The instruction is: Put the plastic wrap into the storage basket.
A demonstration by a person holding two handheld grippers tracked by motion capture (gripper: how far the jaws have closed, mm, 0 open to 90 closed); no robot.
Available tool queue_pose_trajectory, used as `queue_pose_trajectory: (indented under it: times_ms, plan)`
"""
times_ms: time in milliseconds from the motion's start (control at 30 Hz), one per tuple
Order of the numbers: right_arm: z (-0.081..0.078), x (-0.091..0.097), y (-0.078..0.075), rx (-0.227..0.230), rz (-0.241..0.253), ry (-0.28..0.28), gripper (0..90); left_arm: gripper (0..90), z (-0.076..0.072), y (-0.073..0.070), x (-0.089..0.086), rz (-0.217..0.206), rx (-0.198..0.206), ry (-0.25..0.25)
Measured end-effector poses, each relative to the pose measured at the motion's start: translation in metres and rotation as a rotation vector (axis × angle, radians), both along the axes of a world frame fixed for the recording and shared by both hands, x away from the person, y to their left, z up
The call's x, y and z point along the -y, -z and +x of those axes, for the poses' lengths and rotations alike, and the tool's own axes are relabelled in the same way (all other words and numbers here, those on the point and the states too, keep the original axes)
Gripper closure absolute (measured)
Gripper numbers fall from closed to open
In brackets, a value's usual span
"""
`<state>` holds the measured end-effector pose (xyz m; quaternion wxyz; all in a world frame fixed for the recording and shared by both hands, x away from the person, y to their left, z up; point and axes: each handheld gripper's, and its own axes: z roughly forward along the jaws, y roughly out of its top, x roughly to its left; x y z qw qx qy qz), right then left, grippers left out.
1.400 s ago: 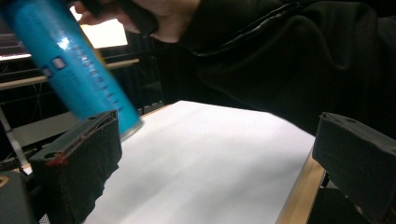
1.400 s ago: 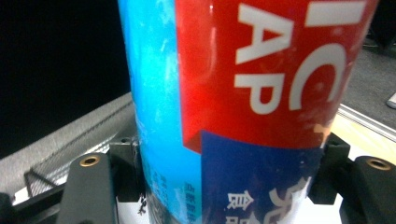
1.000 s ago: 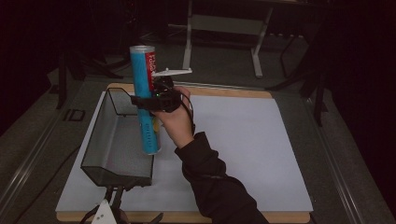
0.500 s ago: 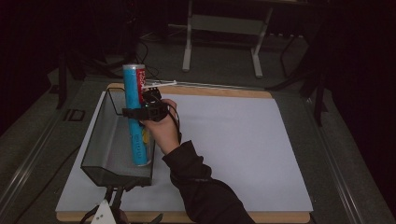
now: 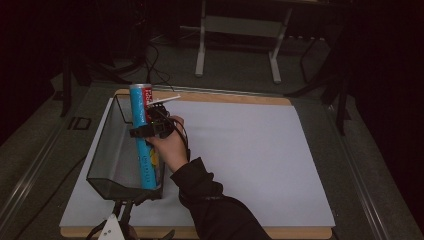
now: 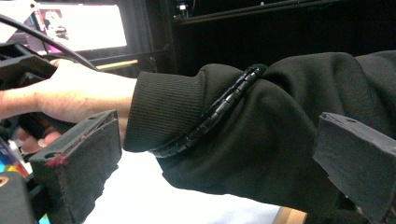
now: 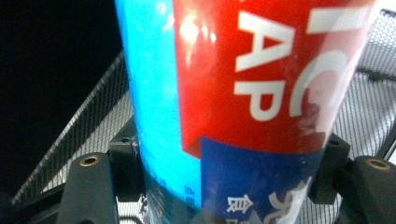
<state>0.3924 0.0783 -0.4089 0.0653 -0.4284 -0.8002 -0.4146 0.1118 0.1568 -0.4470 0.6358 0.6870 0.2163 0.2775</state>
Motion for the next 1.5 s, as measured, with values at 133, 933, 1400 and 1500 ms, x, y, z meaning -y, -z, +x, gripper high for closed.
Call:
queue_pose_trajectory:
  times_ms: [133,933,1400,1500]
  plan:
    - [0.001,-0.002,0.007,-0.013,-0.023,0.016,31.8,2.0,0.0,0.0,0.0,0.0,-0.001,0.0]
    - [0.023,-0.017,0.043,-0.005,-0.053,0.24,31.1,2.0,0.0,0.0,-0.002,-0.004,-0.006,-0.005]
    - [0.029,-0.025,0.06,-0.017,-0.1,0.278,30.1,2.0,0.0,0.0,-0.002,-0.004,-0.006,-0.003]
    - [0.03,-0.024,0.062,-0.015,-0.1,0.28,29.7,2.0,0.0,0.0,-0.002,-0.004,-0.006,-0.002]
